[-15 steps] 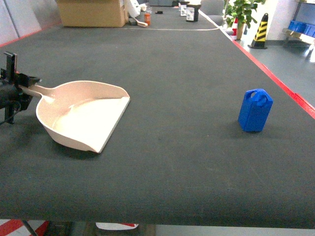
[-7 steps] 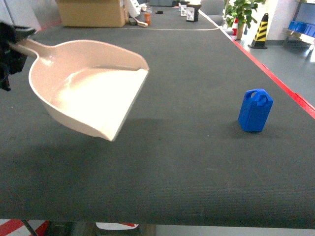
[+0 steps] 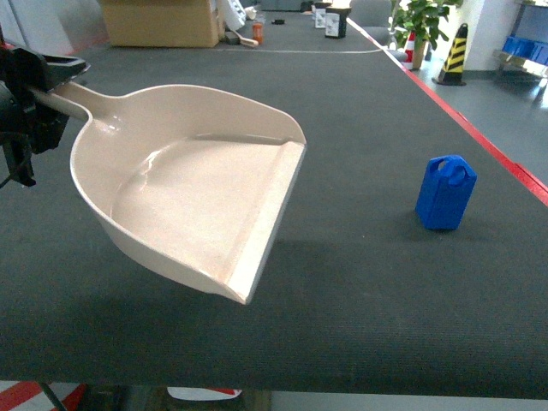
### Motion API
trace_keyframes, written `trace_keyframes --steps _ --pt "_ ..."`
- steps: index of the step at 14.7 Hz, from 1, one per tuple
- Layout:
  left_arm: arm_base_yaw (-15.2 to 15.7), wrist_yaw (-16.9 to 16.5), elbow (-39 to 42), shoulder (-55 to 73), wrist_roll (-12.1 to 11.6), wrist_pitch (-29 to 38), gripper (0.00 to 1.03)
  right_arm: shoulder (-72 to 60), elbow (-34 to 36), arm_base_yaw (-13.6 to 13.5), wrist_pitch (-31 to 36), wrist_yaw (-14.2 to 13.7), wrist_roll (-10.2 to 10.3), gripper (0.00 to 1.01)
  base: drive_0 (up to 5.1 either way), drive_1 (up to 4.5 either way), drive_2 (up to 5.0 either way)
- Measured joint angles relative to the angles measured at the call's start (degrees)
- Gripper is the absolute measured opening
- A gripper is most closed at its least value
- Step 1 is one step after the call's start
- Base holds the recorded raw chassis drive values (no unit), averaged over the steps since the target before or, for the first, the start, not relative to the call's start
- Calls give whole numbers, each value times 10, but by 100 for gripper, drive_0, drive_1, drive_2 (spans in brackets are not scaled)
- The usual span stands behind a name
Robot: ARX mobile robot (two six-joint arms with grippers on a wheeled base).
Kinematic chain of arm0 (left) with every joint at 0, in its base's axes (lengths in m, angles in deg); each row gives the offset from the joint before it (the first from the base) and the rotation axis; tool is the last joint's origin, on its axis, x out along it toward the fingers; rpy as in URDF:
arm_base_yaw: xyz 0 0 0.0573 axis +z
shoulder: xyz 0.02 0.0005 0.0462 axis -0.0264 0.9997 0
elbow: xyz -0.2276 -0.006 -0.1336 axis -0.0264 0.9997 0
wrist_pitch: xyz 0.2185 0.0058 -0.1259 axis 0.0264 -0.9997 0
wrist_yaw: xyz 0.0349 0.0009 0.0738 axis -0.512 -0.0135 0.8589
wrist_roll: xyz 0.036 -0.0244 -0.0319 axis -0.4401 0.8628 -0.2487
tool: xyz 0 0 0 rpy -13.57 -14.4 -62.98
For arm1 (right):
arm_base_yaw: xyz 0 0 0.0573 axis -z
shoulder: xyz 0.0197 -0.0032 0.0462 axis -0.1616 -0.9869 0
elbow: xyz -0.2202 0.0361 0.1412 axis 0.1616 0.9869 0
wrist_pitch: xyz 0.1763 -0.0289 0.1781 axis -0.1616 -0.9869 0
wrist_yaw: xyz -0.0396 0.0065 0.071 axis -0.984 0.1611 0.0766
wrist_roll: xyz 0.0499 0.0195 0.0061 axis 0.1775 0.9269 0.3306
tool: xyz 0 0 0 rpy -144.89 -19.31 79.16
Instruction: Place part in tray to right shelf
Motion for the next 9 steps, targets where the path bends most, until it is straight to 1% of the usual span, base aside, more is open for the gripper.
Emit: trace_keyframes --steps 1,2,3,4,5,6,7,8,9 --pt "-20 -1 5 0 -6 0 14 0 0 0 0 0 0 98 0 0 0" --pt "-48 -4 6 7 -10 6 14 0 0 0 0 0 0 98 0 0 0" --pt "-66 -5 5 16 -9 10 14 0 0 0 0 0 0 98 0 0 0" --pt "-77 -7 1 31 -7 9 14 0 0 0 0 0 0 98 0 0 0" --pt "-76 3 0 39 -5 3 14 0 0 0 0 0 0 98 0 0 0" --pt "-68 21 0 42 -11 -12 14 0 0 0 0 0 0 98 0 0 0" --pt "-61 27 0 42 -21 -7 14 0 0 0 0 0 0 98 0 0 0" --pt "-66 24 0 42 -21 -9 14 -9 -7 -2 -28 -7 -2 98 0 0 0" --pt "-66 24 0 42 -22 -9 14 -55 -24 -4 -49 -18 -7 98 0 0 0"
